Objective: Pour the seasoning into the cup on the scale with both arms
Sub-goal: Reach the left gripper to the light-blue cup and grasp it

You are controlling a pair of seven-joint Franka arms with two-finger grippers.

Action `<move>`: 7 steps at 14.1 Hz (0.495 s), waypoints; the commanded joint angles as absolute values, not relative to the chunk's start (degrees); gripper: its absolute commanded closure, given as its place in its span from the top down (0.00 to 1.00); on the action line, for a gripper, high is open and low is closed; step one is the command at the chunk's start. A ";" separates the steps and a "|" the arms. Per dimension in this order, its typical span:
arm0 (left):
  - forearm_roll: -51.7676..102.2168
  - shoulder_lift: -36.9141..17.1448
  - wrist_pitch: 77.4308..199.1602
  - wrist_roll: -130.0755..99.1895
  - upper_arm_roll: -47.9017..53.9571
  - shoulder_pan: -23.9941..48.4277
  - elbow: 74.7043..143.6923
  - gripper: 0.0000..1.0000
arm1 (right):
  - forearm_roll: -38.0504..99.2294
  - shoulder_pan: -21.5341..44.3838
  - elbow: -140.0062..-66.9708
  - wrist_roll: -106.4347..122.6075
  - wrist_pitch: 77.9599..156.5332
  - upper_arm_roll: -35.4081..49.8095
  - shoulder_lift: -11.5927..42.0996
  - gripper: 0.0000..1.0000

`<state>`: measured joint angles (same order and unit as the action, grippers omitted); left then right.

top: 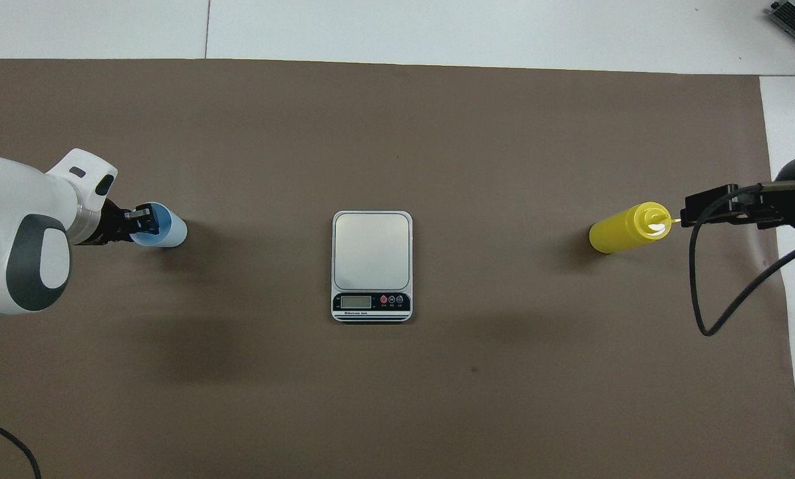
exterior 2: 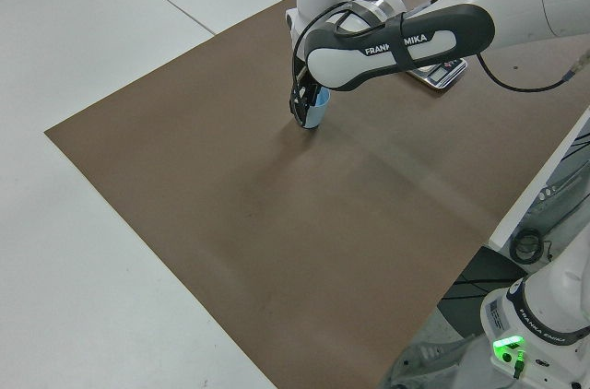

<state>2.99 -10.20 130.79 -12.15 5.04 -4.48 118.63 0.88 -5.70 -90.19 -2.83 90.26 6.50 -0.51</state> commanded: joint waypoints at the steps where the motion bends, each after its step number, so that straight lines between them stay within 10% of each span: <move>1: 3.52 -10.11 131.14 -9.86 4.40 -3.95 118.83 0.00 | 1.58 -6.42 -92.02 -3.34 91.05 6.86 -2.02 1.00; 7: 2.99 -10.90 122.71 -7.65 4.39 -3.78 109.27 0.00 | 1.58 -6.42 -92.02 -3.34 91.05 6.86 -2.02 1.00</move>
<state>2.98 -10.23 126.73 -8.78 4.87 -4.48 113.83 0.88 -5.70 -90.19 -2.83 90.26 6.50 -0.51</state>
